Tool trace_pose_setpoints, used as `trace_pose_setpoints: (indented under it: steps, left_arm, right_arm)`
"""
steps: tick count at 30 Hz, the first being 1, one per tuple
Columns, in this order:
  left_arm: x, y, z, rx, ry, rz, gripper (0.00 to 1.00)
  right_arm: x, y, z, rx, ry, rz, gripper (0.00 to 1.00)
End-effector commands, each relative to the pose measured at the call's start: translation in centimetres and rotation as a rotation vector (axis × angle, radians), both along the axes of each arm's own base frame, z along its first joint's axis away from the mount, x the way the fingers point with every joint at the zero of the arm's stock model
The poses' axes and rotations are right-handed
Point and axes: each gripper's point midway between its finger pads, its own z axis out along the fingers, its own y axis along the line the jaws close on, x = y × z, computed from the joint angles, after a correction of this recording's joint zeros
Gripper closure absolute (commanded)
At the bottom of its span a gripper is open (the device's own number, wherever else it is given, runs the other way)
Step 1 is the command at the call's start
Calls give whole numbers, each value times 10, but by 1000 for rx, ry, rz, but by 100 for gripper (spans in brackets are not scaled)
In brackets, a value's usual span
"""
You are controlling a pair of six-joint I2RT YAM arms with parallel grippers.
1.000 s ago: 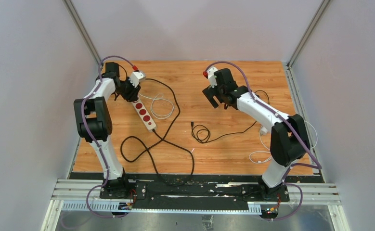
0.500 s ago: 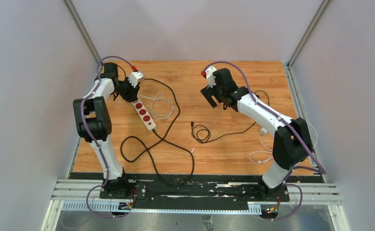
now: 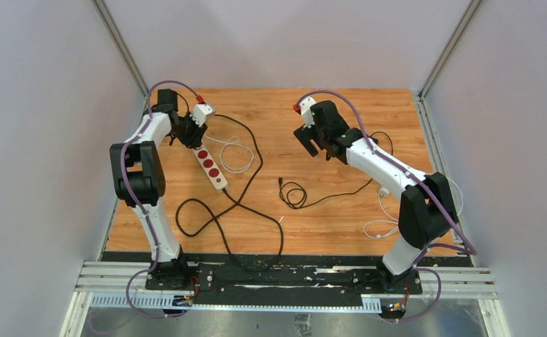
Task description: Insert the plug
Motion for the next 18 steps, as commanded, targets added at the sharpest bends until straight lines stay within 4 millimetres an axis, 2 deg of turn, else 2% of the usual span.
trace_pose_setpoints:
  steps: [1, 8, 18]
  left_arm:
    - [-71, 8, -74, 1, 350, 77, 100]
    - [-81, 9, -74, 31, 394, 70, 100]
    - [-82, 9, -77, 155, 430, 93, 100]
  right_arm:
    - [3, -1, -5, -57, -31, 11, 0]
    - [7, -6, -7, -96, -52, 5, 0]
    - [8, -15, 6, -133, -127, 7, 0]
